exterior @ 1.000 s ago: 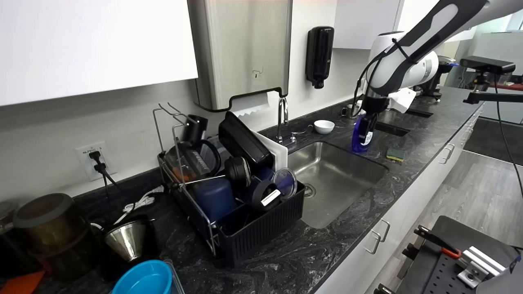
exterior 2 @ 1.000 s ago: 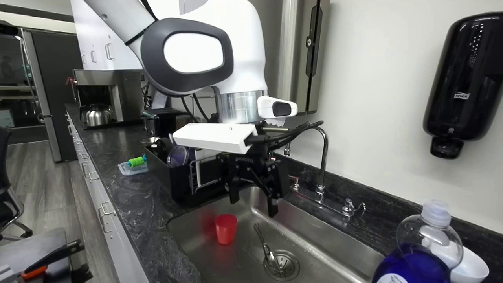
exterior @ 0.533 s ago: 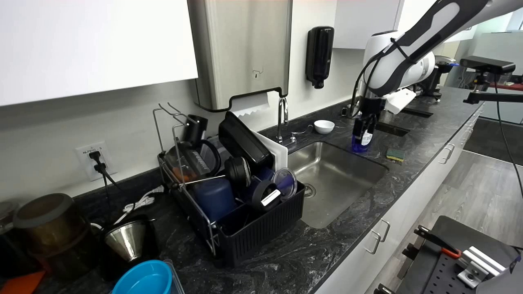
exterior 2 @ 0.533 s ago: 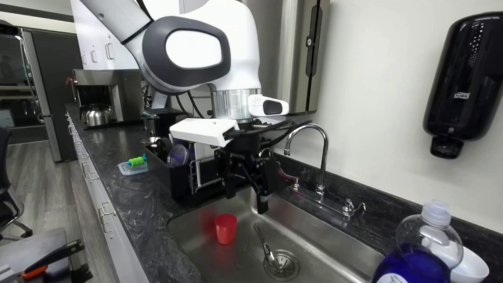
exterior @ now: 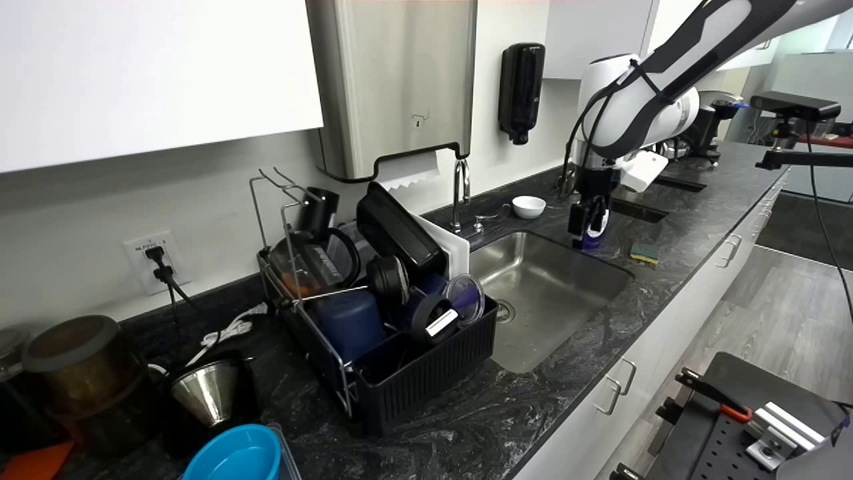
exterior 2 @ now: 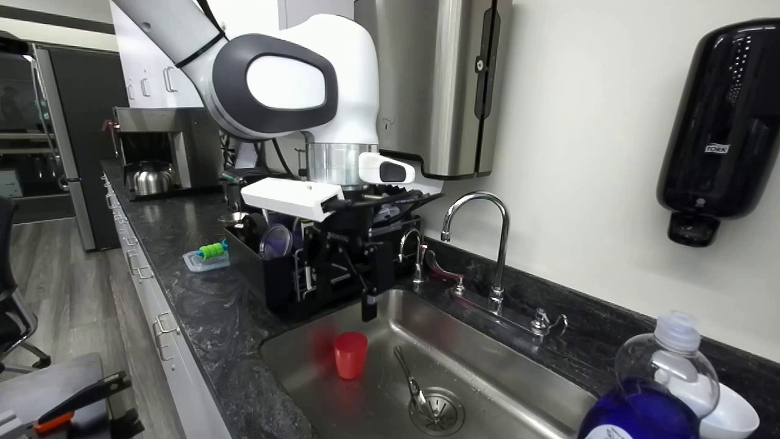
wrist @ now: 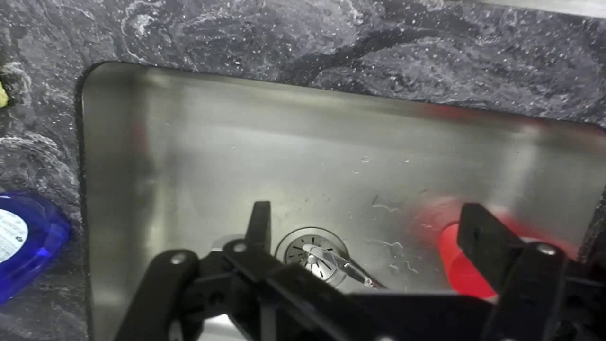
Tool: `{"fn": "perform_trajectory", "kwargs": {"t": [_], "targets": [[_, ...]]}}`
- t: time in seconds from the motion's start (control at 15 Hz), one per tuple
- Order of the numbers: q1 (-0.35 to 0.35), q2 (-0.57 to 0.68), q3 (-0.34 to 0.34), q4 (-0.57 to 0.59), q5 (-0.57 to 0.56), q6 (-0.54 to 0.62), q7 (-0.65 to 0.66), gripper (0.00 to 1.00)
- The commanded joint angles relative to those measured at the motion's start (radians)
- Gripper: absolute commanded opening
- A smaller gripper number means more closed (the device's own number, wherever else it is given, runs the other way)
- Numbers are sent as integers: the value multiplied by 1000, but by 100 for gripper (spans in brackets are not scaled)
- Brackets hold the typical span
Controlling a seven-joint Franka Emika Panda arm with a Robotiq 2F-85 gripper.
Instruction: Put the butter knife in the sink then open and close the tap
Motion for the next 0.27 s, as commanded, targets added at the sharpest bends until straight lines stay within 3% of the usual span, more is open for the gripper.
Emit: {"fn": "perform_trajectory", "kwargs": {"t": [0.0,0.2], "targets": [[4,-9,-2,-5,2,-7,-11,100],[4,-19,-3,-10,2,-9,-21,100]]}}
